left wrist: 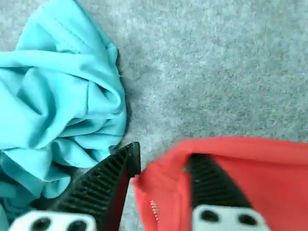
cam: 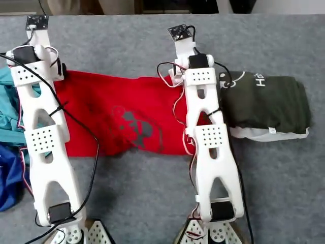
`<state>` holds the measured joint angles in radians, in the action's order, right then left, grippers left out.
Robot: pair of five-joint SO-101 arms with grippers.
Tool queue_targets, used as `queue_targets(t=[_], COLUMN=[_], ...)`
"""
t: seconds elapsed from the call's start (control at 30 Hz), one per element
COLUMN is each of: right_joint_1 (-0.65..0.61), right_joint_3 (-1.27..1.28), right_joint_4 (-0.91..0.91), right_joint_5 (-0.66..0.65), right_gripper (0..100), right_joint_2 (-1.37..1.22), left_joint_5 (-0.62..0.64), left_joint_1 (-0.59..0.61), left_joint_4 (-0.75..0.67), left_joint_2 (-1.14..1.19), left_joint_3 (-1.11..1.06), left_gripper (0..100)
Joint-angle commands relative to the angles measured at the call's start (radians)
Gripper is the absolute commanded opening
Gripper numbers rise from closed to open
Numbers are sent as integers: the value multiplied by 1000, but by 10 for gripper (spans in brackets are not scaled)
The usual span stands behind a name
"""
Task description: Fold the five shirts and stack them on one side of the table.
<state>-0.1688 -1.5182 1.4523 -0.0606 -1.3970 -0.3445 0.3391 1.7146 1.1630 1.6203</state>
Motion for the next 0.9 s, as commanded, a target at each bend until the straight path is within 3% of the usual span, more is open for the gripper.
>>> queue_targets(t=[0.0, 0.27, 0.43, 0.6, 0.77, 0.87], right_joint_1=[30, 28, 27, 27, 27, 27], right_joint_3=[-41, -39, -39, -39, -38, -38], right_joint_4=[2, 2, 2, 2, 2, 2], right_joint_5=[2, 0, 0, 0, 0, 0], right_gripper=[2, 2, 2, 2, 2, 2], right_joint_2=[12, 12, 12, 12, 12, 12], left_joint_5=[-12, -83, -192, -407, -760, -922], left_joint_1=[11, 14, 15, 11, 11, 2], left_joint_4=[11, 15, 14, 5, 5, 9], left_joint_2=[-77, -71, -68, -68, -68, -71], left_joint_3=[41, 41, 34, -41, -121, -150], left_gripper=[333, 345, 342, 255, 129, 170])
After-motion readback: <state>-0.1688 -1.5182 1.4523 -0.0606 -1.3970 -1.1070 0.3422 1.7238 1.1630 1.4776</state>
